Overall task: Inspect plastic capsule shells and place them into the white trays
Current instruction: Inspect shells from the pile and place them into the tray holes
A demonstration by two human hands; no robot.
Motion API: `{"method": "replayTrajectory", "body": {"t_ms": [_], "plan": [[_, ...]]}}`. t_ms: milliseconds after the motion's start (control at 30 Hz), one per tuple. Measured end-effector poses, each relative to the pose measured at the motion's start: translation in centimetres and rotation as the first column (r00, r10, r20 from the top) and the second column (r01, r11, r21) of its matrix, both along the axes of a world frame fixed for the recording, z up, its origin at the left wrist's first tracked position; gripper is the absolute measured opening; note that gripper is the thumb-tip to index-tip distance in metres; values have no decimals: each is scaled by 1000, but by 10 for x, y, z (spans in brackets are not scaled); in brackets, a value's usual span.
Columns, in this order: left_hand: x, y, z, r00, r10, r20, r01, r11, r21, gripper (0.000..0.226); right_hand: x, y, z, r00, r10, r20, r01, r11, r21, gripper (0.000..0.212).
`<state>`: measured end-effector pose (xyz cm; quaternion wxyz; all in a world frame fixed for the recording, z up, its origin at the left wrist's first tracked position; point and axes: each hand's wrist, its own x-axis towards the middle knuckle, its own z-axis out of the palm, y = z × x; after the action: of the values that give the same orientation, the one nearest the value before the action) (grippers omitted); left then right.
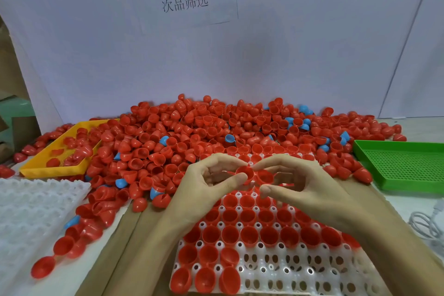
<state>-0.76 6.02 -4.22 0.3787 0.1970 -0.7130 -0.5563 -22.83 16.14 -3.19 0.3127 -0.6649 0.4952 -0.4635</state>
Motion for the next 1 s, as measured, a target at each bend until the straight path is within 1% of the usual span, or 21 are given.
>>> {"method": "replayTrajectory", "body": {"t_ms": [100,200,333,433,633,800,900,1000], "plan": [[2,0,1,1000,10,26,-9,1000,-24,33,0,0,-2,1000,-23,7,23,999,-26,32],[0,2,1,1000,-10,6,10,999,-45,36,-1,0,-4,999,-43,-14,42,998,-38,33],[-2,4,-2,1000,1,-11,-2,996,-90,36,-3,-1,-5,997,-73,13,73,996,-41,37],[-4,4,-3,1000,-12,-24,9,994,-113,36,-5,-2,-6,996,-87,-4,87,995,-51,38],[-5,5,-5,999,-19,-26,16,994,-113,37,-6,-2,-8,995,-92,-34,90,994,-65,37],[-5,5,-4,998,-24,-49,19,995,-100,43,-5,0,-6,996,-80,-26,78,994,-83,35],[-5,3,-4,996,-34,-79,29,997,-71,40,-4,-1,-6,998,-66,17,66,996,-51,35],[-4,3,-4,995,-41,-95,37,998,-48,36,-1,-1,-7,999,-44,26,45,999,-27,39]]}}
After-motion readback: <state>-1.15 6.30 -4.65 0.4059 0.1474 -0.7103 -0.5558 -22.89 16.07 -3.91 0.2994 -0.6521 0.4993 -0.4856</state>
